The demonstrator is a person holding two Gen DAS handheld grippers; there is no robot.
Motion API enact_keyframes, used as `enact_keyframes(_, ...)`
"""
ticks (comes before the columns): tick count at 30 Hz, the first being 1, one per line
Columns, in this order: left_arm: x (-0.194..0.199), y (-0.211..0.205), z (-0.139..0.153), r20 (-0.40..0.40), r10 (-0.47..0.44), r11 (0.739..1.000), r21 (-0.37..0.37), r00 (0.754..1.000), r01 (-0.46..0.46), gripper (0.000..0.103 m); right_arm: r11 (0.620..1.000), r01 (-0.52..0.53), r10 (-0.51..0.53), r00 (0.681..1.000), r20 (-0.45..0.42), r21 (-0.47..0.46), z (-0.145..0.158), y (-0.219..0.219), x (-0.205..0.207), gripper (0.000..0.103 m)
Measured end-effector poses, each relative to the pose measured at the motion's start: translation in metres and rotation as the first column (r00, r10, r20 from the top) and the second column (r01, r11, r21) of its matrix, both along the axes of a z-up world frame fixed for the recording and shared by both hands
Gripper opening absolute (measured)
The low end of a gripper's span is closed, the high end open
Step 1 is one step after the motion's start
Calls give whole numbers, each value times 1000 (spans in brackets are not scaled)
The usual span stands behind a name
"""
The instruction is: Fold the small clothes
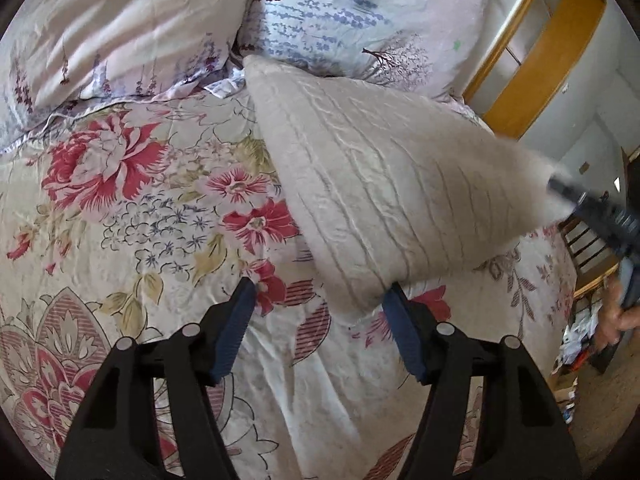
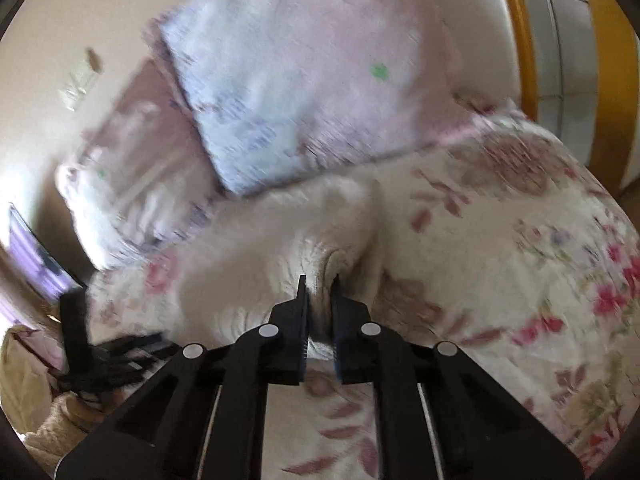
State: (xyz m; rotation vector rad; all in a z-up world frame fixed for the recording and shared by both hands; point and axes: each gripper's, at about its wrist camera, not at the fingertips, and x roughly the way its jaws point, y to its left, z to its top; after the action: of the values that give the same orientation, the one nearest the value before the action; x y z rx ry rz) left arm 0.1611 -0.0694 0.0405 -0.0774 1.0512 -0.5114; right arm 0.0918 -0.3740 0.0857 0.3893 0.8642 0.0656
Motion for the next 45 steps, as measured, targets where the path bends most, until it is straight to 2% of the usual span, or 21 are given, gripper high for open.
enact_keyframes(4,0,5,-1,-7,15,999,-29,1000,-15,64,999,11,-7,995,-98,42,-33,0,-4,10)
enact_keyframes(9,1,11,1,-36,-1,997,-72,999,-2,63,995,8,2,996,-93,100,-31,-3,-7,10)
enact_keyframes(11,0,18,4,-72,-35,985,-168,997,22,64,981,21,-10,998,-61,192,-22,-14,-7,20)
enact_keyframes(13,2,24,7,-96,-44,969,-244,994,19,71,965,45,-38,999,-32,258,-15,-26,-4,55)
enact_keyframes(15,7,28,9,-120,-35,952,-306,992,-3,73,949,54,-50,999,-19,311,-13,-35,8,61)
enact_keyframes(18,22,27,7,-160,0,944,-325,987,-53,74,917,91,-69,995,-69,388,-24,-48,45,61)
enact_keyframes(22,49,22,2,-219,51,934,-335,974,-124,74,893,124,-66,987,-145,433,-40,-59,89,61)
enact_keyframes(26,74,17,-4,-271,77,915,-363,959,-176,74,906,132,-59,980,-189,403,-52,-60,122,59)
enact_keyframes(27,79,15,-5,-278,77,909,-375,957,-182,74,910,121,-47,981,-191,397,-54,-57,130,53)
enact_keyframes(28,86,12,-6,-282,81,906,-378,956,-189,72,914,105,-33,982,-187,391,-55,-54,133,35)
enact_keyframes(30,99,6,-7,-277,86,908,-373,957,-189,66,940,73,-19,987,-163,333,-50,-45,140,21)
enact_keyframes(31,104,3,-7,-275,85,908,-374,958,-188,60,958,35,1,992,-126,284,-42,-38,141,17)
enact_keyframes(33,107,1,-6,-266,94,910,-367,959,-191,57,970,-44,51,998,-24,238,-17,-23,141,14)
enact_keyframes(34,106,1,-5,-255,95,912,-365,962,-187,56,966,-75,69,997,31,249,-8,-21,141,9)
enact_keyframes(36,109,-2,-5,-238,95,914,-364,967,-180,54,970,-99,73,990,121,224,10,-18,136,9)
enact_keyframes(38,108,1,-7,-237,98,908,-375,967,-184,53,989,-42,33,997,64,142,2,-22,143,9)
enact_keyframes(39,108,3,-6,-237,98,907,-379,967,-185,53,992,8,-5,1000,-26,122,-16,-28,150,9)
enact_keyframes(41,110,4,-7,-234,92,907,-381,968,-179,53,990,53,-34,988,-148,128,-46,-35,158,9)
enact_keyframes(44,107,5,-5,-228,87,913,-371,970,-169,53,981,65,-41,991,-130,183,-46,-40,150,11)
enact_keyframes(45,104,11,-5,-228,86,912,-373,970,-168,53,978,67,-43,991,-127,195,-42,-42,145,16)
